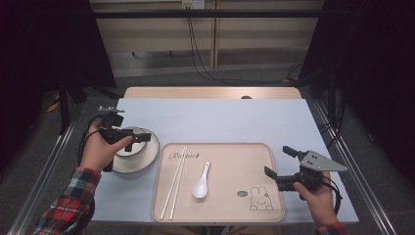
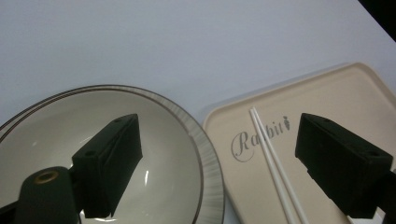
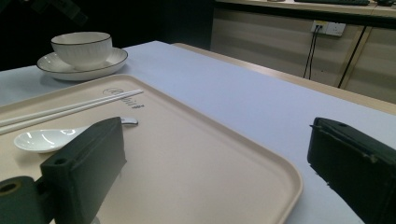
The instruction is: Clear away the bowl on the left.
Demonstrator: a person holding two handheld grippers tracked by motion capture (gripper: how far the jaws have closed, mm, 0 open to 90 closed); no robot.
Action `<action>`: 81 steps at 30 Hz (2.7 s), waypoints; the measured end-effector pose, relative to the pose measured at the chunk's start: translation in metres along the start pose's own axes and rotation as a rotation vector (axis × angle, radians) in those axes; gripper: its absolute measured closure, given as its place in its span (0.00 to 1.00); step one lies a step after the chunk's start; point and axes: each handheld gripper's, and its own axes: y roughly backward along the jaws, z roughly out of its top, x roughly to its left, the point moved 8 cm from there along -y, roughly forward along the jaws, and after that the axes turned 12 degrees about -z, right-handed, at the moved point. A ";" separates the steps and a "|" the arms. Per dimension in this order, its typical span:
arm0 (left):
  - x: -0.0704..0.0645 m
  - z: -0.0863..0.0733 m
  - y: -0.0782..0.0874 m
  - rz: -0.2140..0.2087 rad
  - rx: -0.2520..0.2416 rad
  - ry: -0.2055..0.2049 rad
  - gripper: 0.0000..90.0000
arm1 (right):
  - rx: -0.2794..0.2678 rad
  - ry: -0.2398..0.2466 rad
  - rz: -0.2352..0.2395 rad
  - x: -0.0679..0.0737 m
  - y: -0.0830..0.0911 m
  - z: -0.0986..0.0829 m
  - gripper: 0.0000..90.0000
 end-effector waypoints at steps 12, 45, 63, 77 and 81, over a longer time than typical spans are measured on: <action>0.025 -0.005 0.024 0.084 0.009 0.039 0.15 | -0.003 0.002 0.000 0.001 0.002 0.001 0.04; 0.085 -0.040 0.020 0.225 -0.030 0.195 0.44 | -0.007 -0.004 0.005 0.003 0.003 0.001 0.04; 0.098 -0.051 0.012 0.238 -0.074 0.297 0.87 | -0.008 0.002 0.006 0.003 0.003 0.001 0.04; 0.090 -0.048 0.011 0.224 -0.068 0.292 0.91 | -0.005 -0.004 0.004 0.003 0.003 0.001 0.04; 0.088 -0.046 0.012 0.206 -0.060 0.289 0.91 | -0.004 -0.001 0.002 0.003 0.003 0.001 0.04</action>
